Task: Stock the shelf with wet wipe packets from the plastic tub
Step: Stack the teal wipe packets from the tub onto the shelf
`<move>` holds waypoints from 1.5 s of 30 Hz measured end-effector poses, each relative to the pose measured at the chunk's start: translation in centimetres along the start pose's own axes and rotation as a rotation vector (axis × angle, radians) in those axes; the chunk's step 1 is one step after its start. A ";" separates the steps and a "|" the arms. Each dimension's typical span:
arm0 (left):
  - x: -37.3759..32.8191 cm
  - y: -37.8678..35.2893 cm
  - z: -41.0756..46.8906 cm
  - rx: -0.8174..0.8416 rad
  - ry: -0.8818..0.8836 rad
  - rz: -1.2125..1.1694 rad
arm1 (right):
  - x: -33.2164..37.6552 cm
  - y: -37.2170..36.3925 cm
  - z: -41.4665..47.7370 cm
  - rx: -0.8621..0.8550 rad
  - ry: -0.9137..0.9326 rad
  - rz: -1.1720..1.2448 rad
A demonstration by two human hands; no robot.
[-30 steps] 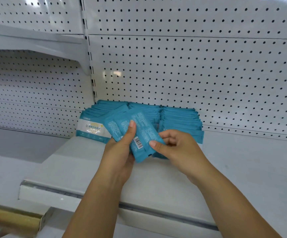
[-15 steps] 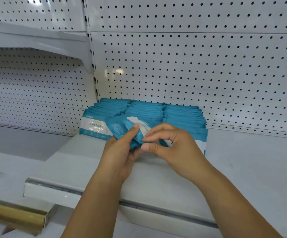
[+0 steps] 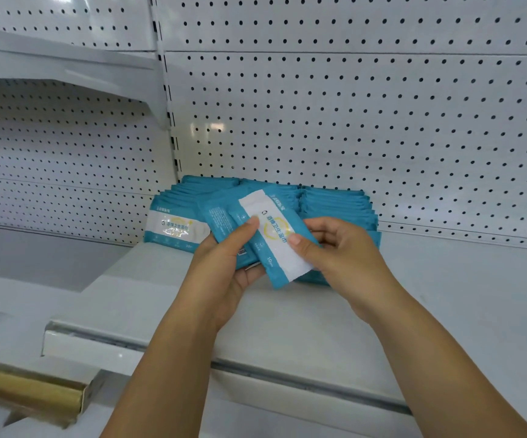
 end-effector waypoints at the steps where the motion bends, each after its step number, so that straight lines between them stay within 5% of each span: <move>1: -0.1 0.1 0.0 -0.015 -0.020 0.008 | 0.2 0.0 0.0 0.001 0.026 0.003; 6: -0.2 1.8 0.1 -0.174 -0.054 0.022 | 0.5 -0.7 0.1 -0.006 0.096 -0.022; 12: -1.0 9.0 -1.2 -0.696 -0.160 0.015 | 0.9 -2.0 0.9 -0.098 0.257 -0.416; 17: -1.9 11.0 -1.7 -0.778 -0.188 -0.012 | 0.7 -4.7 1.4 -0.061 0.332 -0.554; 27: -1.9 11.5 -0.5 -0.645 -0.099 0.071 | -0.2 -5.7 3.8 -0.171 0.450 -0.900; 37: -2.0 9.9 0.3 -0.389 -0.008 0.128 | 0.7 -5.2 3.0 -0.234 0.499 -0.804; 42: -2.2 8.2 -0.2 -0.272 0.028 0.049 | 2.0 -8.2 0.5 0.204 0.387 -0.472; 45: -2.0 6.8 -0.1 -0.183 0.049 -0.002 | 1.9 -9.4 -0.5 0.283 0.487 -0.507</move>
Point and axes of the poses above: each hand's wrist, its own z-axis towards the middle knuckle, its own y-axis out of the back of the hand, x = y × z, the point moved 8 cm from there along z, towards the middle knuckle, and after that the axes turned 9 degrees about z, right-handed, at the moved point
